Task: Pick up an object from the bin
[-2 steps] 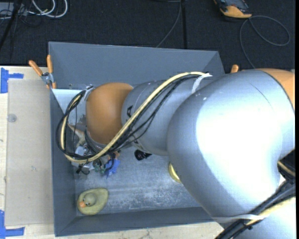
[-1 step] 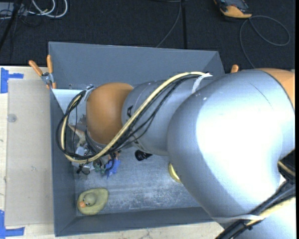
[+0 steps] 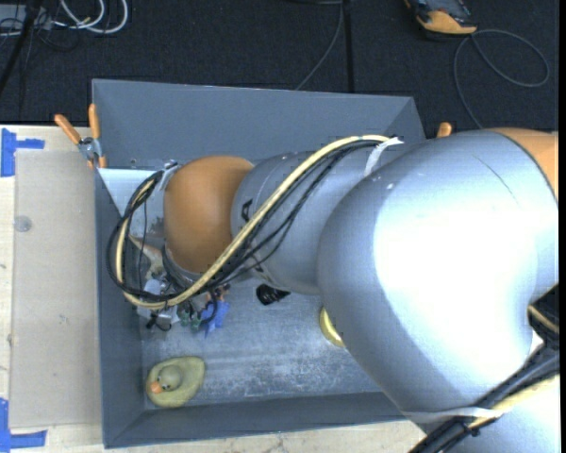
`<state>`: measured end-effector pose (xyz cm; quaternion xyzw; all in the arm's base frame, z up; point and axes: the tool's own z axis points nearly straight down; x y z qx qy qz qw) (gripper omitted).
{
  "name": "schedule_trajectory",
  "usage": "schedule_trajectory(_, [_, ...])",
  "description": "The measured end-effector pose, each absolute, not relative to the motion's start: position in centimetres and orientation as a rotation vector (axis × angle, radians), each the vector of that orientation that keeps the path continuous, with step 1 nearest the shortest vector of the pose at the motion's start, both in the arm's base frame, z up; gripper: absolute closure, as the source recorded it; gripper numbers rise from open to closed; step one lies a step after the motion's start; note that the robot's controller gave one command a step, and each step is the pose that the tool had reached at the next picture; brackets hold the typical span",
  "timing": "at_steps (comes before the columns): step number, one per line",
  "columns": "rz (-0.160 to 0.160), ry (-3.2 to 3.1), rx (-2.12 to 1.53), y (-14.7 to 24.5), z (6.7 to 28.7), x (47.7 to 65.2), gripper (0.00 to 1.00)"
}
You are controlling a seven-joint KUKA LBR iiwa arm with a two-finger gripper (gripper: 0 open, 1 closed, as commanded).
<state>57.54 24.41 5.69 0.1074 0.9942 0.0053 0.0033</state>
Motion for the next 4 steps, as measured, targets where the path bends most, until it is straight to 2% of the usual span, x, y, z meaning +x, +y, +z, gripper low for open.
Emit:
schedule_trajectory(1, [0.006, 3.128, 0.338, 24.2, 6.7, 57.2, 1.0])
schedule_trajectory(2, [0.003, 3.132, 0.34, 24.1, 8.8, 57.1, 1.0])
schedule_trajectory(3, [0.007, 3.127, 0.34, 24.2, 11.1, 57.3, 1.0])
schedule_trajectory(4, [0.01, 3.124, 0.34, 24.2, 12.4, 57.4, 1.0])
